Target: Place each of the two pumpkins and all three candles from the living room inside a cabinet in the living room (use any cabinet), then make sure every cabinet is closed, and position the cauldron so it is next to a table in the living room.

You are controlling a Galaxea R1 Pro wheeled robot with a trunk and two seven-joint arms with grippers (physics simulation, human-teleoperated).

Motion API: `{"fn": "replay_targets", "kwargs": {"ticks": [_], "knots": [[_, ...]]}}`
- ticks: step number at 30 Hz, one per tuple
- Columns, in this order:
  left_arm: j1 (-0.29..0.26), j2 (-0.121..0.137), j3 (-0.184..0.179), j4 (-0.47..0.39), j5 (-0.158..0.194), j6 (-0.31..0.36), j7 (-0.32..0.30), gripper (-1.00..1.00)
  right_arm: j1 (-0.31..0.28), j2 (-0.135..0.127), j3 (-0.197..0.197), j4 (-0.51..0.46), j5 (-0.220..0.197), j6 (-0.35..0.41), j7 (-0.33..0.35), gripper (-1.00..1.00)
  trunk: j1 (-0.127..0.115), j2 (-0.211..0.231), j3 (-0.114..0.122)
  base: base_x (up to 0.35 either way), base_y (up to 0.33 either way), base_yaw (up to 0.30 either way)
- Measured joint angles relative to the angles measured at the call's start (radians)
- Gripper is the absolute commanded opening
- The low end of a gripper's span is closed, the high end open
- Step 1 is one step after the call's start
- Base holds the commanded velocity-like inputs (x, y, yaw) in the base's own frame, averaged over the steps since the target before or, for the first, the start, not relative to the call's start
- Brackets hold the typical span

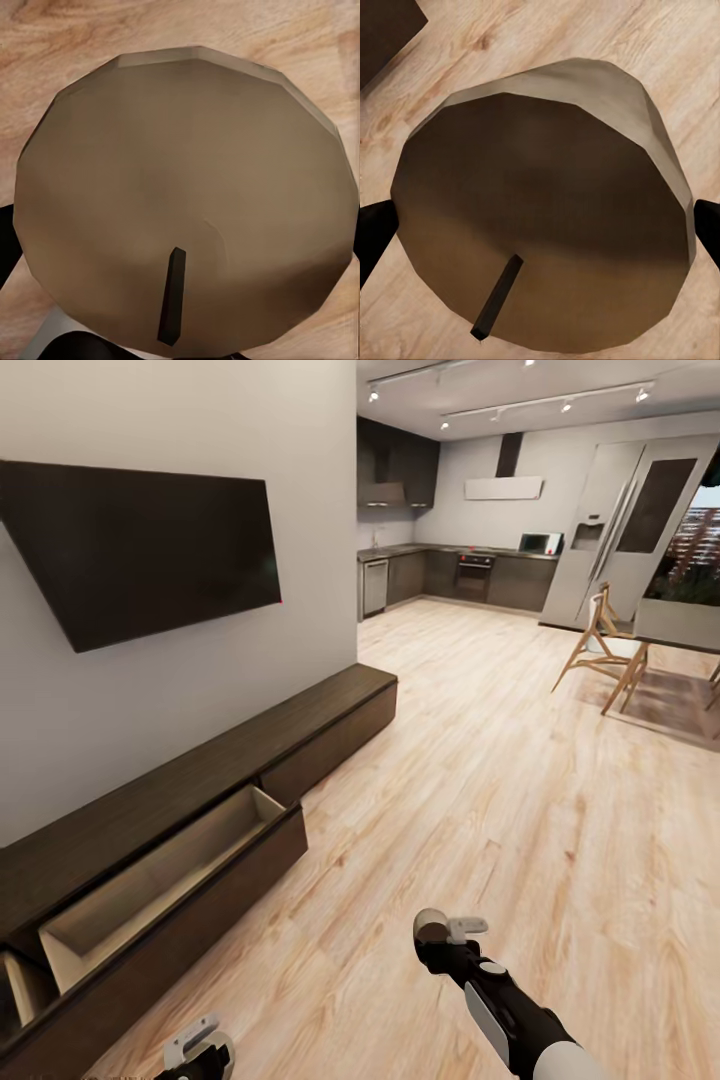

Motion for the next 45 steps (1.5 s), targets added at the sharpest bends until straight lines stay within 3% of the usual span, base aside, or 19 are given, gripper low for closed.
{"fn": "replay_targets", "kwargs": {"ticks": [26,35,45], "knots": [[0.000,0.000,0.000,0.000,0.001,0.000,0.000,-1.00,0.000,0.000,0.000,0.000,0.002,0.000,0.000,-1.00,0.000,0.000,0.014,0.008,-0.031,0.251],[-0.001,0.000,0.000,0.000,0.000,0.000,0.000,-1.00,0.000,0.000,0.000,0.000,0.002,0.000,0.000,-1.00,0.000,0.000,0.018,0.191,-0.230,0.251],[0.000,0.000,0.001,0.000,0.001,0.000,0.000,-1.00,0.000,0.000,0.000,0.000,0.001,0.000,0.000,-1.00,0.000,0.000,0.024,0.223,-0.037,0.251]]}}
